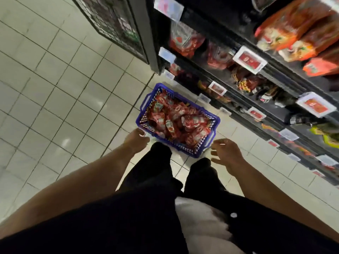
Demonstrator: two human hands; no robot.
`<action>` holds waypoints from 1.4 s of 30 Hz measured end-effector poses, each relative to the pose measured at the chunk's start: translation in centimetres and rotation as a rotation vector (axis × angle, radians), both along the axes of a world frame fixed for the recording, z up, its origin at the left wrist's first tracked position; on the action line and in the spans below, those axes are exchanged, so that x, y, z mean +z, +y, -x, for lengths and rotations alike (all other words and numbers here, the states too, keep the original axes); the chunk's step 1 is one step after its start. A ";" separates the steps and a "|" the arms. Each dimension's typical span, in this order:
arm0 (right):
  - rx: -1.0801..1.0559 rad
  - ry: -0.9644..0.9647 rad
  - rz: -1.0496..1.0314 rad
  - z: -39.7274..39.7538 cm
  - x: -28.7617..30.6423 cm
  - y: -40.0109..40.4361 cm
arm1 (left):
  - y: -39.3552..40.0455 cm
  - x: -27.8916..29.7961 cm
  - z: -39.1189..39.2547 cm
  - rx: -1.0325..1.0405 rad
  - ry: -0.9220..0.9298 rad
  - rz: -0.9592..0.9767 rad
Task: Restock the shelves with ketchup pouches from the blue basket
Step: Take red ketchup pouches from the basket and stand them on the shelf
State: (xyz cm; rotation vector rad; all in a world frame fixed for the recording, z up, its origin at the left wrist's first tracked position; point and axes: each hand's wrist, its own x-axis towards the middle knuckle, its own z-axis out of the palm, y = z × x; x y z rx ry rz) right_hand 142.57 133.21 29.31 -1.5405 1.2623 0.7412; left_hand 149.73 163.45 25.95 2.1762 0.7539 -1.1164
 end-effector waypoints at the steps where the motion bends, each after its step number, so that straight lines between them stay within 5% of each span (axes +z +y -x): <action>1: 0.015 0.006 -0.004 -0.7 -1.0 1.4 | 0.8 -1.0 -0.2 0.017 0.035 0.005; 8: 0.257 0.013 -0.044 -6.1 -9.6 8.8 | 3.1 -11.1 -0.8 0.084 0.148 0.049; 15: 0.725 -0.071 0.015 -14.1 -23.5 13.1 | -0.5 -24.0 -1.0 0.262 0.160 0.245; 26: 1.236 -0.242 0.160 -21.3 -36.9 23.3 | -3.2 -36.0 0.4 0.293 0.057 -0.120; 31: 1.240 -0.064 0.158 -21.8 -39.3 26.4 | -2.9 -37.4 0.2 0.117 0.067 -0.162; 40: 0.778 0.040 0.156 -22.4 -39.6 24.8 | -3.3 -36.6 -0.1 0.275 0.157 -0.043; 42: 0.865 0.071 0.108 -22.6 -39.3 25.2 | -2.8 -36.2 0.1 0.287 0.151 -0.024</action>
